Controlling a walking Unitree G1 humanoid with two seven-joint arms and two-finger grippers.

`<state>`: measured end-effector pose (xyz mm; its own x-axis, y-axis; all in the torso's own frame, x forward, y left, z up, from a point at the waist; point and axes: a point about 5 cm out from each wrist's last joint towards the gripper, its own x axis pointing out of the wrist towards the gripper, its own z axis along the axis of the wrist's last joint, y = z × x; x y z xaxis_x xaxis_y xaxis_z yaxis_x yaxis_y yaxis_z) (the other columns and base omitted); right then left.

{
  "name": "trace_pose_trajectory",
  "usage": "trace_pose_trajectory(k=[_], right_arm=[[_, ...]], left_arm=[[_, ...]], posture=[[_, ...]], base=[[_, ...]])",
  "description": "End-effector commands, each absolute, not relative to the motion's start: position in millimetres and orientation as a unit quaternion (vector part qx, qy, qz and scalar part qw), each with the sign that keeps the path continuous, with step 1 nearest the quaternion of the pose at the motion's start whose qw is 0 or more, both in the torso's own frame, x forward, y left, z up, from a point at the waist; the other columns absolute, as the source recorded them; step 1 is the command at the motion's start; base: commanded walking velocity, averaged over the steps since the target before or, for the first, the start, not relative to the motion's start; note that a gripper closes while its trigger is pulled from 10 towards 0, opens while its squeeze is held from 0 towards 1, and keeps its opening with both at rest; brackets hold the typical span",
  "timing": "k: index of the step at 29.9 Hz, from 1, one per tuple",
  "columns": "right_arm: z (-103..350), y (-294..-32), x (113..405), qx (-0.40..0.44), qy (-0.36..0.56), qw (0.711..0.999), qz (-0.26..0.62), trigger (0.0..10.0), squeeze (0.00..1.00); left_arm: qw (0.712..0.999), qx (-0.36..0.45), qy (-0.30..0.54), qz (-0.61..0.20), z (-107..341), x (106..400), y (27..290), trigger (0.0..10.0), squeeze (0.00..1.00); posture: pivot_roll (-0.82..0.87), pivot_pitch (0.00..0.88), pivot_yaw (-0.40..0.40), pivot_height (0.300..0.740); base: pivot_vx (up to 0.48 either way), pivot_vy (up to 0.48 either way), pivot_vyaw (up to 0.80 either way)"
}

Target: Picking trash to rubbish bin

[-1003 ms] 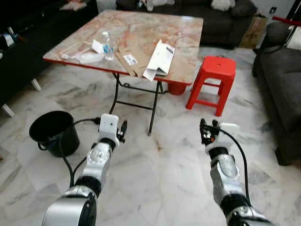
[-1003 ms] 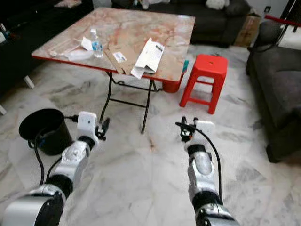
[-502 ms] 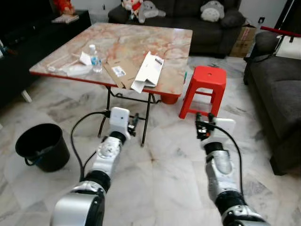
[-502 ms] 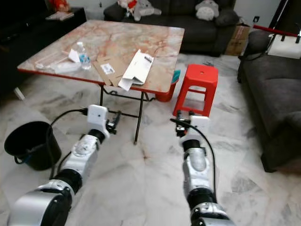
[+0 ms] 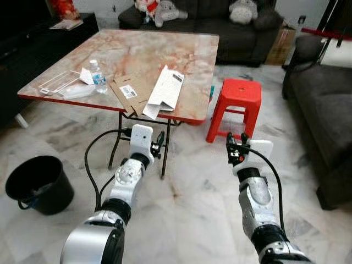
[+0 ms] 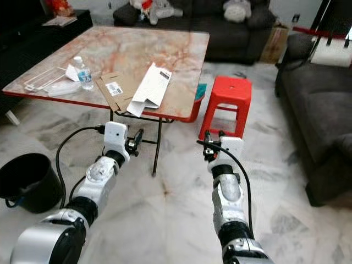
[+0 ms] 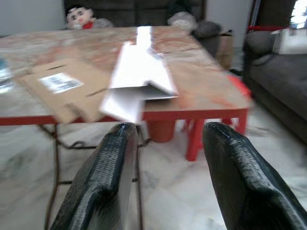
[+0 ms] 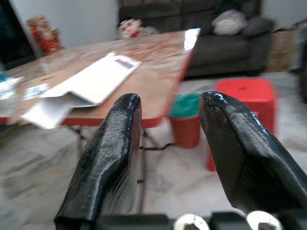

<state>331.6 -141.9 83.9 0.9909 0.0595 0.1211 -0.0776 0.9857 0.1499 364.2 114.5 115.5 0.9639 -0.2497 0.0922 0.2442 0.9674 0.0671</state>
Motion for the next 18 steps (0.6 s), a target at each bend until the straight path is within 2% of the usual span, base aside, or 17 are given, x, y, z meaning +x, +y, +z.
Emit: trace_pose_trajectory(k=[1,18], right_arm=[[86.0,-137.5,331.9,0.077,-0.063,0.994,0.042,10.0,0.0],[80.4,-129.4,327.7,0.087,-0.056,0.994,0.044,10.0,0.0]], left_arm=[[0.99,0.028,-0.061,-0.122,121.4,366.5,117.0,10.0,0.0],[0.989,0.033,-0.072,-0.128,127.6,368.8,117.9,10.0,0.0]], posture=[[0.14,0.004,0.03,0.74],[0.15,0.0,0.052,0.74]], base=[[0.379,0.0,0.0],[0.375,0.0,0.0]])
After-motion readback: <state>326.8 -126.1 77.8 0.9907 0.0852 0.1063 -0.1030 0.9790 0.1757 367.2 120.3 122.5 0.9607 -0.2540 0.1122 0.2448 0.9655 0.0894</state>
